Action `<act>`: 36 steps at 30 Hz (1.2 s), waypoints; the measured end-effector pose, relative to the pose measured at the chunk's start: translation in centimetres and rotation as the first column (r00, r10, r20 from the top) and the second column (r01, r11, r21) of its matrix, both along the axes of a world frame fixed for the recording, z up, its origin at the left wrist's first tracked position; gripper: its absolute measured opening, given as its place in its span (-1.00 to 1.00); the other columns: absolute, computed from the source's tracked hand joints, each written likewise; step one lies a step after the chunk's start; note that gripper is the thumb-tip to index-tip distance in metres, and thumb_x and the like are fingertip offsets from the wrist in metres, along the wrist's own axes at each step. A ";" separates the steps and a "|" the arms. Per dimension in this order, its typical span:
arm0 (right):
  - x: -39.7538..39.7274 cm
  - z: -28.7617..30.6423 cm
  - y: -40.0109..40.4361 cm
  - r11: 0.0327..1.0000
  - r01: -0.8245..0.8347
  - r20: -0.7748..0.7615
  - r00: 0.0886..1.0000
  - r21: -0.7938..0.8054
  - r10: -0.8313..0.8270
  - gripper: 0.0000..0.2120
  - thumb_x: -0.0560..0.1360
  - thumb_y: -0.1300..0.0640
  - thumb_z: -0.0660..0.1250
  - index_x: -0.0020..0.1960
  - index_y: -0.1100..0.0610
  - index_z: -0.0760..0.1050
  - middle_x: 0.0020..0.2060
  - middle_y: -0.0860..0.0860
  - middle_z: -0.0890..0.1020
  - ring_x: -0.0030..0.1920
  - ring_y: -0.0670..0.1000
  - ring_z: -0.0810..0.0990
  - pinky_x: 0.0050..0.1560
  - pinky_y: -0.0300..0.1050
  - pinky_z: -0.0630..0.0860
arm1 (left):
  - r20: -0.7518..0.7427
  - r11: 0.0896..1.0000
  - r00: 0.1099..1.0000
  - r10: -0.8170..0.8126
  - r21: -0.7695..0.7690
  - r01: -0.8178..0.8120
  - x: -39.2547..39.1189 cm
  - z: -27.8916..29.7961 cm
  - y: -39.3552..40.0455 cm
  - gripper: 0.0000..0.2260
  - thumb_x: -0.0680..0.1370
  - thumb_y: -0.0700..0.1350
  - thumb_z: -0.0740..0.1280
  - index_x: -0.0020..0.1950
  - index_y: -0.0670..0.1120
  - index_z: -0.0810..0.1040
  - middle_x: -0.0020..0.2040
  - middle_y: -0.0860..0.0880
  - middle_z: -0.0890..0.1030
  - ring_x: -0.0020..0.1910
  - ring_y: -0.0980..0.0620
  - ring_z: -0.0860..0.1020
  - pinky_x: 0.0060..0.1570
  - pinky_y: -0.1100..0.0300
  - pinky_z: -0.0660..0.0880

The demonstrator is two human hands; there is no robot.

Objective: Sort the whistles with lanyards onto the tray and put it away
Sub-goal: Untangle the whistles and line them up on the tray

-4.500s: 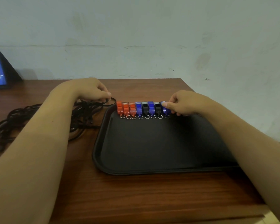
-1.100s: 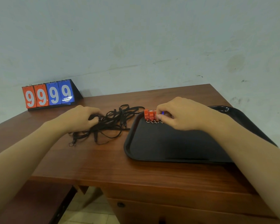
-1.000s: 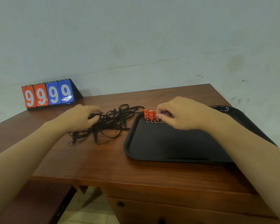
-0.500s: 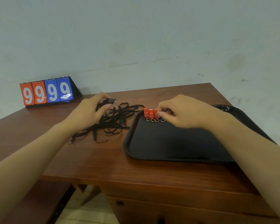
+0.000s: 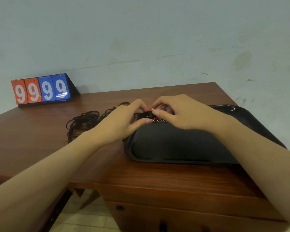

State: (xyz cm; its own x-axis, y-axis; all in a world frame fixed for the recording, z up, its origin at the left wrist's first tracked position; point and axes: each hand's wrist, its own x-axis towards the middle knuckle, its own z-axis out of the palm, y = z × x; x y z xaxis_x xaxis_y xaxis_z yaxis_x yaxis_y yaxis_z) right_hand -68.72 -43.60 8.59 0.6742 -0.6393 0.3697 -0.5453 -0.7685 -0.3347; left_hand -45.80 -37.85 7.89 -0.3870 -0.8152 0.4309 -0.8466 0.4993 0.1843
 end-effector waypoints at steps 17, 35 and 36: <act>0.1 0.6 0.4 0.975 -0.013 0.138 0.990 0.220 -0.018 -0.77 0.59 -0.09 0.35 0.20 -0.04 0.59 -0.18 -0.15 0.72 -0.19 -0.24 0.69 -0.02 -0.23 0.63 | -0.098 0.998 0.995 0.009 -0.058 -0.014 -0.8 -0.2 -0.1 -0.64 0.51 0.11 0.47 0.21 0.04 0.44 -0.27 0.13 0.57 -0.38 0.06 0.52 -0.31 0.18 0.50; -3.0 2.0 -1.8 0.911 0.329 0.103 0.926 0.249 -0.362 -0.73 0.54 -0.05 0.43 0.20 -0.06 0.49 -0.05 -0.18 0.62 0.00 -0.11 0.59 -0.03 -0.19 0.42 | -0.092 0.950 0.946 0.312 0.024 -0.311 7.0 -4.9 -1.7 -0.81 0.62 -0.02 0.27 0.23 0.06 0.53 0.02 0.12 0.54 0.05 0.08 0.50 0.19 -0.01 0.49; -3.2 2.2 -1.9 0.901 0.353 0.097 0.917 0.252 -0.387 -0.70 0.54 -0.05 0.43 0.24 -0.05 0.48 -0.01 -0.15 0.62 0.04 -0.07 0.59 0.01 -0.15 0.41 | -0.080 0.948 0.945 0.317 0.030 -0.316 7.0 -5.0 -1.8 -0.82 0.62 -0.01 0.27 0.21 0.08 0.52 0.01 0.13 0.53 0.04 0.07 0.49 0.18 -0.02 0.49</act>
State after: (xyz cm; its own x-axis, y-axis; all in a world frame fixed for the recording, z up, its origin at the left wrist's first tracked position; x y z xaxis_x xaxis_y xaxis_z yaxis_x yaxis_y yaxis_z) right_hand -71.94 -45.50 10.79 0.3241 -0.9095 0.2604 -0.7100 -0.4158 -0.5684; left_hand -38.78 -39.70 2.89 -0.0718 -0.8974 0.4353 -0.9420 0.2045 0.2662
